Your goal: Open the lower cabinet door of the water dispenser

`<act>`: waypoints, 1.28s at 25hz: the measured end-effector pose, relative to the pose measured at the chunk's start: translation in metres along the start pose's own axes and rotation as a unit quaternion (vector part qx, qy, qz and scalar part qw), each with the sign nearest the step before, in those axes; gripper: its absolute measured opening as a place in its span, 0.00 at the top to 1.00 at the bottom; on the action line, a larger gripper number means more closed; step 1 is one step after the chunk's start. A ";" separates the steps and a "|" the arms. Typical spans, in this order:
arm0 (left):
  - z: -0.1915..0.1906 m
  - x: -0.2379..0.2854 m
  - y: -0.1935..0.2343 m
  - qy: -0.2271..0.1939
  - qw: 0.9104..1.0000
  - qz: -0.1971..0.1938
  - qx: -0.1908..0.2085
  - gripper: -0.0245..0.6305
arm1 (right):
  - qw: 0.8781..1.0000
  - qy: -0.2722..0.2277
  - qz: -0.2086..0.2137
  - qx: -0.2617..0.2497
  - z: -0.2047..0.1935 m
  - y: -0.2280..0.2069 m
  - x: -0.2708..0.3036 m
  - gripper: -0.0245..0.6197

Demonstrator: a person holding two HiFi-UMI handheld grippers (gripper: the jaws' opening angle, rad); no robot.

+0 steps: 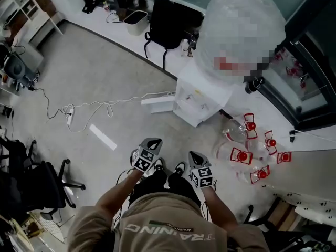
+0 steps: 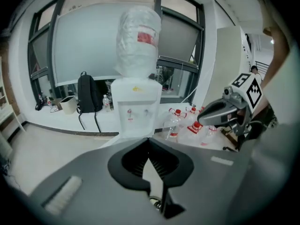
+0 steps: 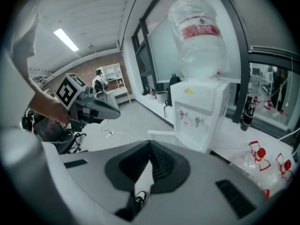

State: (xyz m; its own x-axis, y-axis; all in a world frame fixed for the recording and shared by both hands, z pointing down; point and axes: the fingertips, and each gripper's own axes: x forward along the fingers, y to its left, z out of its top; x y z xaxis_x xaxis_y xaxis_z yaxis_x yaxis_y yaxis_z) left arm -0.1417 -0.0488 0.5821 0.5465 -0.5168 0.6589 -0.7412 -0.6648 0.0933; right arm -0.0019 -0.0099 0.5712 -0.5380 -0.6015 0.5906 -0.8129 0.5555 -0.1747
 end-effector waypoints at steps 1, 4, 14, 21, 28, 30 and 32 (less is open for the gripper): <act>0.012 -0.010 -0.005 -0.012 1.000 0.002 -0.012 0.95 | 1.000 -0.002 0.000 -0.004 0.005 0.001 -0.008 0.95; 0.034 -0.038 -0.030 -0.043 0.998 -0.012 -0.046 0.95 | 1.000 -0.011 0.008 -0.002 0.020 0.012 -0.031 0.95; 0.135 -0.064 -0.074 -0.141 0.989 -0.039 0.017 0.95 | 0.993 -0.109 -0.024 -0.023 0.119 -0.006 -0.082 0.95; 0.185 -0.082 -0.073 -0.174 0.981 -0.040 0.079 0.95 | 0.986 -0.143 -0.050 -0.067 0.187 -0.011 -0.097 0.95; 0.263 -0.102 -0.056 -0.225 0.966 -0.002 0.129 0.95 | 0.984 -0.164 -0.009 -0.067 0.245 -0.006 -0.120 0.95; 0.280 -0.115 -0.051 -0.237 0.964 0.013 0.121 0.95 | 0.982 -0.172 0.005 -0.078 0.260 0.002 -0.131 0.95; 0.295 -0.130 -0.046 -0.246 0.963 0.022 0.108 0.95 | 0.977 -0.185 -0.002 -0.102 0.278 0.008 -0.143 0.95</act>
State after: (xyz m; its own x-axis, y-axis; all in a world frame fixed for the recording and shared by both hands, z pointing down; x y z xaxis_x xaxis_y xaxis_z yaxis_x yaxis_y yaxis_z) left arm -0.0640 -0.1096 0.2721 0.6745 -0.7048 0.2197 -0.6986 -0.7056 -0.1186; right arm 0.0062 -0.0788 0.2666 -0.6091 -0.7497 0.2588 -0.7744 0.6327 0.0100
